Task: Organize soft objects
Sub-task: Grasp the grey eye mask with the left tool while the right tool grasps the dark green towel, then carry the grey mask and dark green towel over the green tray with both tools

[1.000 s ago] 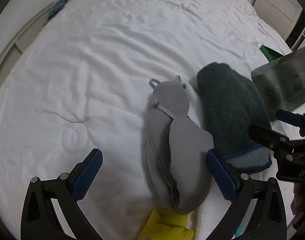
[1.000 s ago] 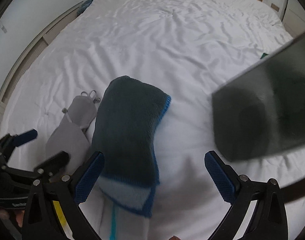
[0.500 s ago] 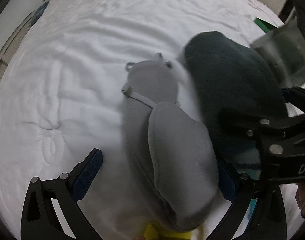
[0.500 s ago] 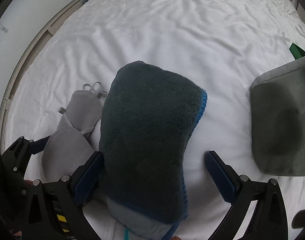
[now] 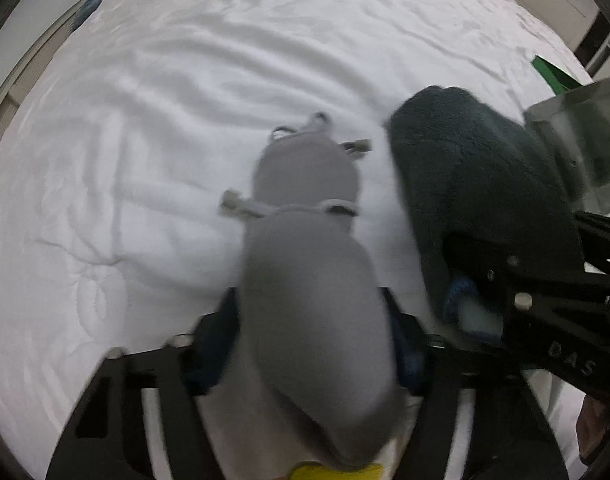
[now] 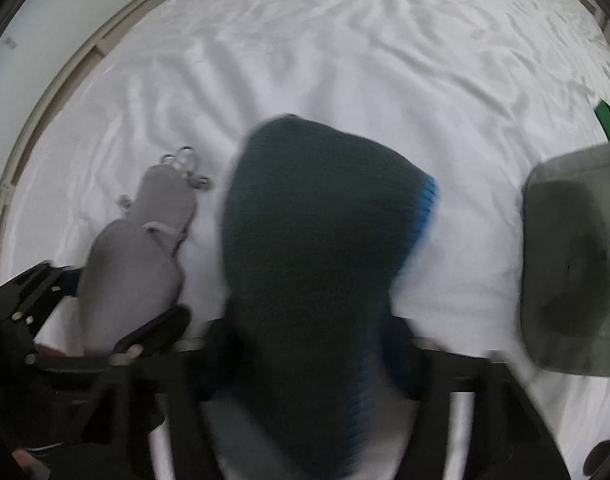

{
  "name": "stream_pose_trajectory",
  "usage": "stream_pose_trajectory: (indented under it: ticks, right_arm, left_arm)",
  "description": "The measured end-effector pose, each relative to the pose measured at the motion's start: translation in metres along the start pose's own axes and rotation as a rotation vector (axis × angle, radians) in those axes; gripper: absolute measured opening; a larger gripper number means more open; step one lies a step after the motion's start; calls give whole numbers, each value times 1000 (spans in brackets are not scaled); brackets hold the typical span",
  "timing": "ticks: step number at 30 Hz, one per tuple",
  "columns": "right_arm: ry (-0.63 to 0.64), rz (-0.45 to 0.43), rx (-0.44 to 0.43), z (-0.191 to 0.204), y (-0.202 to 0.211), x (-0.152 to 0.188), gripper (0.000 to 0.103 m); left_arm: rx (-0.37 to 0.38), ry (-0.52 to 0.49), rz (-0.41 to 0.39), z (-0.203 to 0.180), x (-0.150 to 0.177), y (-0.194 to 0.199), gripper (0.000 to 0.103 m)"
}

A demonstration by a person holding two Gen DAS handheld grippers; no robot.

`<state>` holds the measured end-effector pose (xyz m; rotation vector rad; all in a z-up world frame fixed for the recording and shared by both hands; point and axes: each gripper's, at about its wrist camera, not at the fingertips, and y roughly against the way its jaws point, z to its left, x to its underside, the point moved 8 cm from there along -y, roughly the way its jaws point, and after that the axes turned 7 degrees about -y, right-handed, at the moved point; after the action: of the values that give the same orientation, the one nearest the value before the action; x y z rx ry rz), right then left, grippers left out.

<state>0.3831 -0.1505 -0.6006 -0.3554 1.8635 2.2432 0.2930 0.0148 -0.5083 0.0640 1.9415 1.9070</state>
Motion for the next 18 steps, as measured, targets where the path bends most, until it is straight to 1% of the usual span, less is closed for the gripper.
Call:
stream_pose_trajectory:
  ticks: [1, 3, 6, 11, 14, 17, 18]
  right_arm:
    - [3, 4, -21, 3, 0, 0, 30]
    - [19, -5, -23, 8, 3, 0, 25]
    - [25, -31, -26, 13, 10, 4, 22]
    - [29, -93, -12, 12, 33, 5, 22]
    - [6, -132, 1, 5, 51, 5, 22]
    - [-11, -151, 14, -1, 65, 7, 22]
    - [-12, -151, 13, 3, 70, 11, 22]
  left_arm:
    - [-10, -2, -5, -2, -3, 1, 46]
    - [-19, -10, -22, -6, -2, 7, 33]
    - [-47, -20, -48, -12, -5, 19, 27]
    - [-68, 11, -76, -9, -8, 33, 26]
    - [-78, 40, -101, -3, -13, 47, 26]
    - [-81, 61, -119, 15, -8, 59, 26]
    - [-78, 69, -124, 15, -8, 66, 26]
